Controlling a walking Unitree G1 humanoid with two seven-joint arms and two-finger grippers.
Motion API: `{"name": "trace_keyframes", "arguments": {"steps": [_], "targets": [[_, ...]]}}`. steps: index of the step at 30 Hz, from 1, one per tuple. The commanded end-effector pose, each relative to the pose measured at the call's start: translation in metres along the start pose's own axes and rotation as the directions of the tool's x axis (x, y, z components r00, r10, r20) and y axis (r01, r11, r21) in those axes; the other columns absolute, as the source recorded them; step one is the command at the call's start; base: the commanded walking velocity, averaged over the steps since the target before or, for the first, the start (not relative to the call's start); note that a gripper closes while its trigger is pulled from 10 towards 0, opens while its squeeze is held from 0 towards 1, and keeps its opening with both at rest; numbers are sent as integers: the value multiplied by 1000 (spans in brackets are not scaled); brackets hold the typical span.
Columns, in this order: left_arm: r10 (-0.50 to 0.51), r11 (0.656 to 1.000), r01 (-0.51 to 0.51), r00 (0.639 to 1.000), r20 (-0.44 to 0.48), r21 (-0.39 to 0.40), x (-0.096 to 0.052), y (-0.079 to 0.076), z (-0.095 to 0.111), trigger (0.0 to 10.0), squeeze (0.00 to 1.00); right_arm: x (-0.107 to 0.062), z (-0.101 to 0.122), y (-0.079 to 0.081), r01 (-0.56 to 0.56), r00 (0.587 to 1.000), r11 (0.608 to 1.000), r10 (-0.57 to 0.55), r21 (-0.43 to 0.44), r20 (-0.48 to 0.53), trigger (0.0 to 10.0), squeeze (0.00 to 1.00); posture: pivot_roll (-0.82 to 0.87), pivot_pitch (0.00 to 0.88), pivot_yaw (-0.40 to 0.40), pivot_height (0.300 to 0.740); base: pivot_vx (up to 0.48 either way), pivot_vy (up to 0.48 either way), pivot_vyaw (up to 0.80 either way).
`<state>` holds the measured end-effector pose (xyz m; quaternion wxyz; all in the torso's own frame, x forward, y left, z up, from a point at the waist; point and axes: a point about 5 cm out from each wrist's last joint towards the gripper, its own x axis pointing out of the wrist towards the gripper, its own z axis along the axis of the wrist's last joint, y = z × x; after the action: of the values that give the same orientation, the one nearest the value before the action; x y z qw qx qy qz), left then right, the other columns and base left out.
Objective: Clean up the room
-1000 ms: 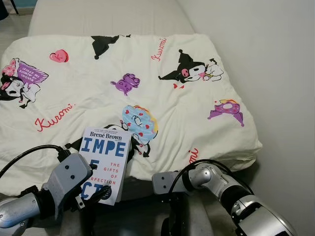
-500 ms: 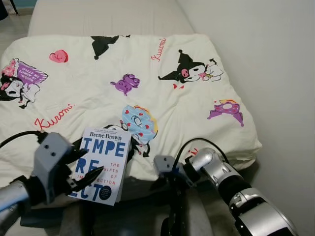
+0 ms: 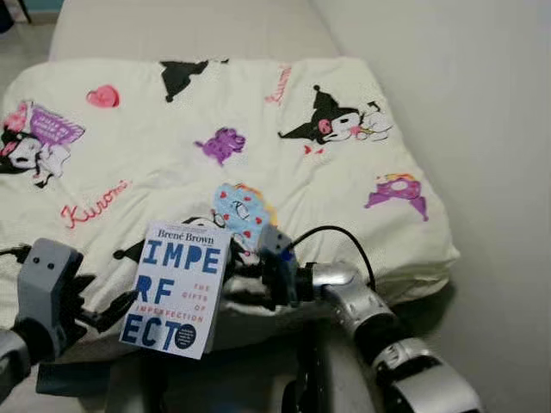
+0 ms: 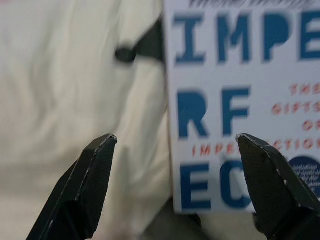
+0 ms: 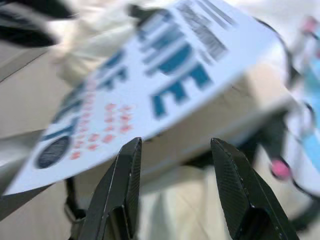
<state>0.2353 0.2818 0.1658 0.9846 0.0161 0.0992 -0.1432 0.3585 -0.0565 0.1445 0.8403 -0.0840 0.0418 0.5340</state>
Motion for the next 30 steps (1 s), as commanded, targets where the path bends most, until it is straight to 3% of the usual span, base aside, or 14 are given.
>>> {"name": "trace_keyframes", "arguments": {"steps": [1, 3, 5, 9, 10, 11, 12, 13, 14, 15, 19, 30], "targets": [[-2, 996, 0, 1000, -19, -93, -1, 1, -13, 10000, 1000, -3, -13, 5, 75, 997, 992, -77, 99, 16, 10000, 0, 17, 420, -99, 548, 0, 0, 0], [-2, 996, 0, 1000, -19, -93, -1, 1, -13, 10000, 1000, -3, -13, 5, 75, 997, 992, -77, 99, 16, 10000, 0, 17, 420, -99, 548, 0, 0, 0], [-25, 984, 24, 1000, -1, -174, 3, -1, -18, 10000, 1000, -2, -17, 8, 145, 986, 972, -157, 186, 49, 10000, 0, 12, 421, -101, 548, 0, 0, 0], [-51, 966, 56, 998, 27, -254, 8, -3, -21, 10000, 1000, -2, -22, 9, 205, 972, 941, -228, 271, 55, 10000, 0, 12, 419, -102, 548, 0, 0, 0], [-76, 947, 89, 996, 56, -308, 12, -4, -21, 10000, 1000, -2, -25, 9, 232, 964, 919, -261, 317, 52, 10000, 0, 13, 418, -105, 548, 0, 0, 0], [-98, 931, 118, 992, 76, -345, 16, -5, -21, 10000, 690, -2, -28, 9, 246, 958, 902, -281, 354, 50, 10000, 0, 10, 417, -104, 548, 0, 0, 0], [-98, 931, 118, 992, 76, -345, 16, -5, -21, 10000, 690, -2, -28, 9, 246, 958, 902, -281, 354, 50, 10000, 0, 10, 417, -104, 548, 0, 0, 0], [-116, 917, 141, 989, 87, -374, 20, -6, -22, 10000, 184, -3, -30, 9, 259, 954, 887, -298, 382, 46, 10000, 0, 10, 417, -104, 548, 0, 0, 0], [-116, 917, 141, 989, 87, -374, 20, -6, -22, 10000, 184, -3, -30, 9, 259, 954, 887, -298, 382, 46, 10000, 0, 10, 417, -104, 548, 0, 0, 0], [-126, 908, 151, 988, 89, -392, 23, -6, -24, 10000, 0, -3, -31, 10, 265, 951, 878, -306, 400, 40, 10000, 0, 7, 418, -102, 548, 0, 0, 0], [-93, 916, 107, 994, 54, -386, 33, 3, -31, 10000, 0, -5, -28, 11, 258, 950, 854, -310, 452, 44, 10000, 0, -3, 422, -100, 548, 0, 0, 0], [-55, 919, 52, 998, 2, -390, 48, 16, -43, 10000, 0, -6, -23, 16, 242, 953, 852, -299, 465, 52, 10000, 0, -10, 433, -98, 548, 0, 0, 0]]}}
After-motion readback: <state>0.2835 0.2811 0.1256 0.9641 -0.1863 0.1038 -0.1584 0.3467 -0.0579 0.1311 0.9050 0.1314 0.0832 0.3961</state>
